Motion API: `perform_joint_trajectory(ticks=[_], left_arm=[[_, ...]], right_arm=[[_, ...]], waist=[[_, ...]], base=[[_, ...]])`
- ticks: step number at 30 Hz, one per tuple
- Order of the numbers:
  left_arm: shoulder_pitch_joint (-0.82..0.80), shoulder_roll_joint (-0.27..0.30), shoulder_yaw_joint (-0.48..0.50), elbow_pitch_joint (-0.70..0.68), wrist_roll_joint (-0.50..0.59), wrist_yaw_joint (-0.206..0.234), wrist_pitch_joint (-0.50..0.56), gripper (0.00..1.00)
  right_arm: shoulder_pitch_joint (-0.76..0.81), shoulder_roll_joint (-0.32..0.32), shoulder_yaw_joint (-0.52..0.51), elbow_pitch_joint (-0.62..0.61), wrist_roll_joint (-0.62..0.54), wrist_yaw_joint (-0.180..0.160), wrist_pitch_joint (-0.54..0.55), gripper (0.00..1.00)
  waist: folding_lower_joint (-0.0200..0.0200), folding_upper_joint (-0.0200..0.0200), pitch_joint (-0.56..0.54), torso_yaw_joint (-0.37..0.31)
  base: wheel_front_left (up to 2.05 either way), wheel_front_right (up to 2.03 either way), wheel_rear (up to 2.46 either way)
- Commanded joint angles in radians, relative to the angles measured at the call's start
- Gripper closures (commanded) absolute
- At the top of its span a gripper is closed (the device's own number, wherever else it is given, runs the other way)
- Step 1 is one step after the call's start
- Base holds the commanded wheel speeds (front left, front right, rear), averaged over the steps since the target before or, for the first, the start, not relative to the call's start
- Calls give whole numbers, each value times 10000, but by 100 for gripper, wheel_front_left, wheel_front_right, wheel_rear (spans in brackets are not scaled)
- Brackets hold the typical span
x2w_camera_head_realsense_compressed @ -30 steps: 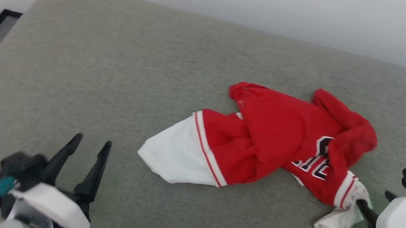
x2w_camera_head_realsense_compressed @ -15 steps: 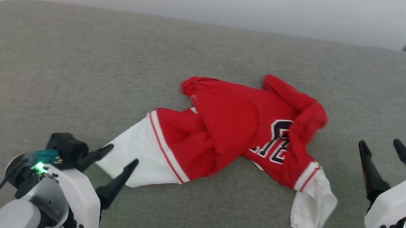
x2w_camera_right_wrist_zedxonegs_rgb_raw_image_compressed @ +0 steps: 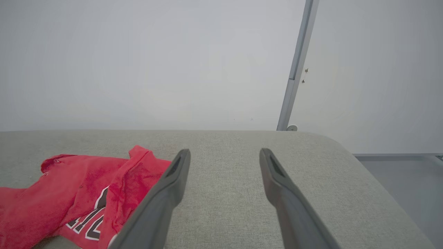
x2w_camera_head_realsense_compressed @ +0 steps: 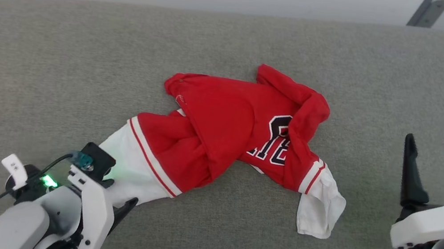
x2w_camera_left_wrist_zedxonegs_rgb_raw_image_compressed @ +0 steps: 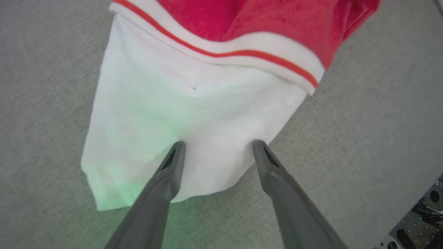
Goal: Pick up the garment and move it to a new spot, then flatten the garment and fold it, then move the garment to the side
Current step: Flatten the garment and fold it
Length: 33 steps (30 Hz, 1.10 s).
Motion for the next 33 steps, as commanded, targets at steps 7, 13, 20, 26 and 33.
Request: perform_joint_trajectory(ticks=[7,13,20,26,33], left_arm=[[-740,-105,-566,1411,360,29,692,100],[-1184,-55,-669,1549,-380,11,1128,100],[-2029,419,72,718,-1299,63,1637,100],[-3149,808,748,29,-1728,384,2410,100],[-4593,666,1079,887,-1603,688,2627,100]], right_arm=[[57,294,-27,437,37,2,-443,0],[41,382,-135,472,127,2,-683,0],[140,430,-359,529,250,2,-782,0],[65,480,-389,460,270,2,-776,0],[-184,530,-154,573,377,2,-772,0]], waist=[[0,0,303,-313],[0,0,387,-334],[0,0,429,-291],[0,0,600,-294],[0,0,926,-501]], base=[[0,0,0],[0,0,0],[0,0,0],[0,0,0],[0,0,0]])
